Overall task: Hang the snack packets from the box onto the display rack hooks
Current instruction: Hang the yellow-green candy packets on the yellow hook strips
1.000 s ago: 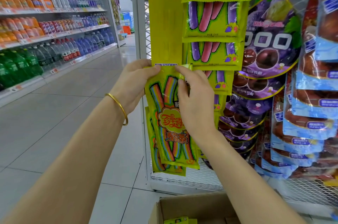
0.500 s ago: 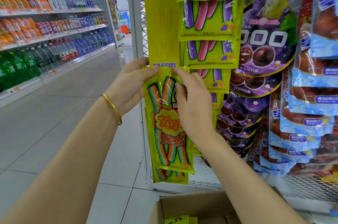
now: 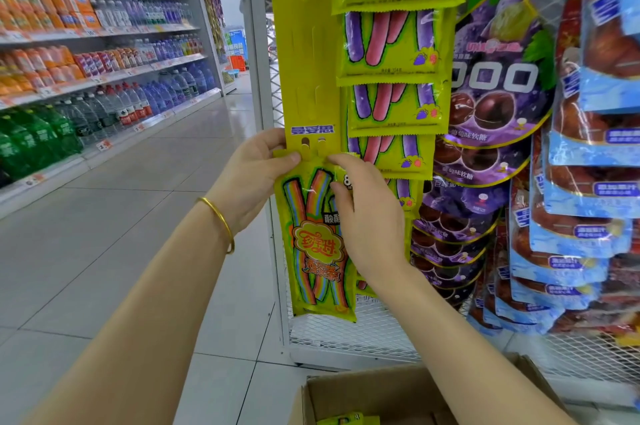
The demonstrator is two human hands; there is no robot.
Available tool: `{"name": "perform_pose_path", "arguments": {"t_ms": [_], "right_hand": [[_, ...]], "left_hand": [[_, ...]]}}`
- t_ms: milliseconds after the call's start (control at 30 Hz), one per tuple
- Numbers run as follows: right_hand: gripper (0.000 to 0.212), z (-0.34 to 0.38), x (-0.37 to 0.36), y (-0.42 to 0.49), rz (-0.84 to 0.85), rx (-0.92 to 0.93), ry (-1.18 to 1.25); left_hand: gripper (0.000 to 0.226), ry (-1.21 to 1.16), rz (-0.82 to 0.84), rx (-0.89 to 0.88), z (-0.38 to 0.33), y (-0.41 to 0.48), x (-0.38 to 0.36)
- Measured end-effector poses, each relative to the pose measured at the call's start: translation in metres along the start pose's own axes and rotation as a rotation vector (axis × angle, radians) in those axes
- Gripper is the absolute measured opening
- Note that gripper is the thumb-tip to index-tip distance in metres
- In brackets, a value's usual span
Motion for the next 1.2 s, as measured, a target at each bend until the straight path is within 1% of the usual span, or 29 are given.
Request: {"name": "perform_pose_path", "arguments": {"t_ms": [100, 267, 367, 467, 567, 733, 800, 867, 933, 1000, 1067, 1100, 1133, 1200], "right_hand": [[0.033, 0.001, 0.0, -0.001, -0.008, -0.012, -0.026], [0.037, 0.001, 0.003, -0.004, -0.021, -0.032, -0.049], [0.034, -0.004, 0.003, -0.004, -0.015, -0.033, -0.105], [0.026, -0.006, 0.001, -0.004, -0.05, 0.043, -0.18], [0.023, -0.007, -0.001, -0.004, -0.082, 0.103, -0.235], [0.025, -0.011, -0.002, -0.007, -0.138, 0.165, -0.269], [0.033, -0.015, -0.002, -0.012, -0.133, 0.181, -0.264], [0.039, -0.019, 0.001, -0.018, -0.129, 0.192, -0.257], [0.037, -0.025, 0.01, -0.03, -0.135, 0.204, -0.216], [0.033, -0.036, 0.019, -0.05, -0.109, 0.204, -0.158], [0.03, -0.062, 0.022, -0.078, -0.009, 0.106, -0.097], [0.027, -0.084, 0.018, -0.095, 0.085, -0.009, -0.058], [0.026, -0.111, 0.01, -0.116, 0.202, -0.164, -0.013], [0.023, -0.167, -0.011, -0.168, 0.437, -0.511, 0.059]], "left_hand": [[0.023, 0.102, -0.052, -0.013, 0.001, -0.001, 0.002], [0.01, 0.299, -0.244, -0.013, 0.006, -0.001, 0.015], [0.022, 0.494, -0.358, -0.08, 0.003, -0.001, 0.019], [0.03, 0.613, -0.423, -0.106, 0.004, -0.001, 0.02], [0.032, 0.686, -0.454, -0.119, 0.002, -0.003, 0.02], [0.03, 0.846, -0.486, -0.134, -0.004, -0.009, 0.018], [0.029, 0.875, -0.48, -0.139, -0.004, -0.01, 0.017], [0.031, 0.838, -0.473, -0.118, -0.004, -0.015, 0.018], [0.039, 0.763, -0.471, -0.063, 0.005, -0.024, 0.02], [0.049, 0.743, -0.483, 0.043, 0.029, -0.04, 0.024], [0.049, 0.784, -0.431, 0.187, 0.064, -0.063, 0.018], [0.047, 0.818, -0.335, 0.263, 0.083, -0.075, 0.007], [0.045, 0.866, -0.191, 0.338, 0.103, -0.088, -0.008], [0.044, 0.936, 0.133, 0.418, 0.135, -0.111, -0.045]]}}
Point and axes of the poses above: each hand's wrist, its own y-axis towards the middle knuckle, its own x-axis out of the back of the hand, z = x × y, the point moved 6 cm from there along y, towards the middle knuckle, and after that the axes turned 11 degrees about y, right-handed, at the moved point
